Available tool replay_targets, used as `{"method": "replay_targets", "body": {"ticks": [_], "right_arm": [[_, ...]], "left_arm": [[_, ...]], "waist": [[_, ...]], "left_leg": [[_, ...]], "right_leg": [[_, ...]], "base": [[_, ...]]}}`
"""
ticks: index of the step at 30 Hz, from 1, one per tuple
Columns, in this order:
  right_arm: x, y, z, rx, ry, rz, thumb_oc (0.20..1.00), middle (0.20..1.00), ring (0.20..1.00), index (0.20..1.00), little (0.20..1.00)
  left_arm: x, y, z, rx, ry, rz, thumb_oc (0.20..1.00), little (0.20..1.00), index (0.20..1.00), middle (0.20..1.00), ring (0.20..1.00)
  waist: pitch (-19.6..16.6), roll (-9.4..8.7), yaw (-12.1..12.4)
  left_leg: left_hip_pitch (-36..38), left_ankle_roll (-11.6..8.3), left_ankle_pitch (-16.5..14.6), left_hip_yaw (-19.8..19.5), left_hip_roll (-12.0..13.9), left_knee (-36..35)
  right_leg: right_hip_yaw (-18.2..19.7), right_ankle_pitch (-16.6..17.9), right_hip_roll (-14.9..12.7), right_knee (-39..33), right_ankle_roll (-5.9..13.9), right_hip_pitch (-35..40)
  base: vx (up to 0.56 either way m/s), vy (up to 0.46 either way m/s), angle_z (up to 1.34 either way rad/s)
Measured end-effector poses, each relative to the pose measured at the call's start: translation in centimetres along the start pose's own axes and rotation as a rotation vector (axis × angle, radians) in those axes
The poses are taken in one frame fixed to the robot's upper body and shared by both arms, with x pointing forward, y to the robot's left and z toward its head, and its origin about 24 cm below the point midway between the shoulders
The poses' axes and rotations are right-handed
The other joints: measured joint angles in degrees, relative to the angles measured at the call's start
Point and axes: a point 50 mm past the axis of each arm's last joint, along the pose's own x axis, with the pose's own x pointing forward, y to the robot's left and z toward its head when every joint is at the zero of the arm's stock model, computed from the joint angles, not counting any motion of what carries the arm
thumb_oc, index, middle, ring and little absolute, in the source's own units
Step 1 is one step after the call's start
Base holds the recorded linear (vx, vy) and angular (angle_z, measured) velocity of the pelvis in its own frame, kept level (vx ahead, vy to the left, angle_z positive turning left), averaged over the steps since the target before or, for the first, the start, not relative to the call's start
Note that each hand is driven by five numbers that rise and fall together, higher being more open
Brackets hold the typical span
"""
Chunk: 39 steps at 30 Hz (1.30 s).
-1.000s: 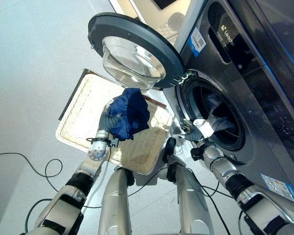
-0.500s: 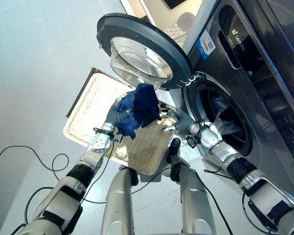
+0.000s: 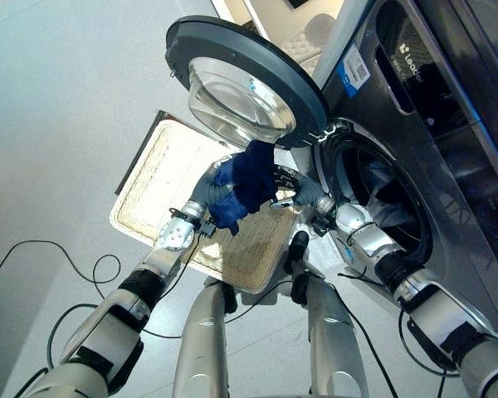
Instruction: Put the clothes into the washing machine.
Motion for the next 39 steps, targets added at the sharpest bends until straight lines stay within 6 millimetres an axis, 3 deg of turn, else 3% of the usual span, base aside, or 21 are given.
{"method": "replay_targets", "body": {"ticks": [8, 23, 28, 34, 39], "right_arm": [[1.1, 1.5, 0.6, 0.177, -0.032, 0.085, 1.0, 1.0, 1.0, 1.0, 1.0], [1.3, 1.2, 0.4, 0.3, -0.037, 0.038, 1.0, 1.0, 1.0, 1.0, 1.0], [1.5, 1.0, 0.6, 0.264, -0.032, -0.049, 1.0, 1.0, 1.0, 1.0, 1.0], [2.0, 0.0, 1.4, 0.05, 0.006, -0.152, 1.0, 1.0, 1.0, 1.0, 1.0], [2.3, 0.4, 1.4, 0.101, 0.024, -0.12, 1.0, 1.0, 1.0, 1.0, 1.0]], "left_arm": [[0.8, -0.6, 0.5, -0.006, -0.01, -0.037, 0.2, 0.2, 0.2, 0.2, 0.2], [1.7, -1.7, 1.1, -0.098, -0.016, -0.146, 0.2, 0.2, 0.2, 0.2, 0.2], [1.9, -1.9, 1.4, -0.13, -0.017, -0.165, 0.2, 0.2, 0.2, 0.2, 0.2], [1.9, -2.1, 1.6, -0.139, -0.026, -0.174, 0.2, 0.2, 0.2, 0.2, 0.2], [1.9, -2.0, 1.7, -0.114, -0.024, -0.19, 0.2, 0.2, 0.2, 0.2, 0.2]], "waist": [[0.0, 0.05, 1.24], [0.0, 0.05, 1.25], [0.0, 0.05, 1.21], [0.01, 0.06, 1.37], [0.01, 0.06, 1.48]], "left_leg": [[-0.11, -0.12, 0.34, -0.73, -0.45, -0.16], [-0.81, -0.14, 0.95, -0.93, -0.7, -0.64], [-0.96, -0.15, 0.95, -0.92, -0.67, -0.64], [-1.76, -0.11, 0.98, -1.03, -0.68, -0.56], [-1.77, -0.1, 0.99, -1.09, -0.72, -0.55]], "right_leg": [[-0.29, -0.71, -0.4, 1.25, -0.04, -0.38], [-0.35, -0.84, -0.9, 1.92, -0.13, -1.46], [-0.35, -0.86, -0.88, 1.93, -0.15, -1.67], [-0.46, -0.85, -0.92, 1.98, -0.17, -2.31], [-0.51, -0.86, -0.97, 2.05, -0.17, -2.31]], "base": [[-0.01, -0.006, 0.04], [0.0, -0.001, 0.01], [0.0, 0.0, 0.0], [0.0, 0.0, 0.0], [0.01, -0.005, 0.0]]}}
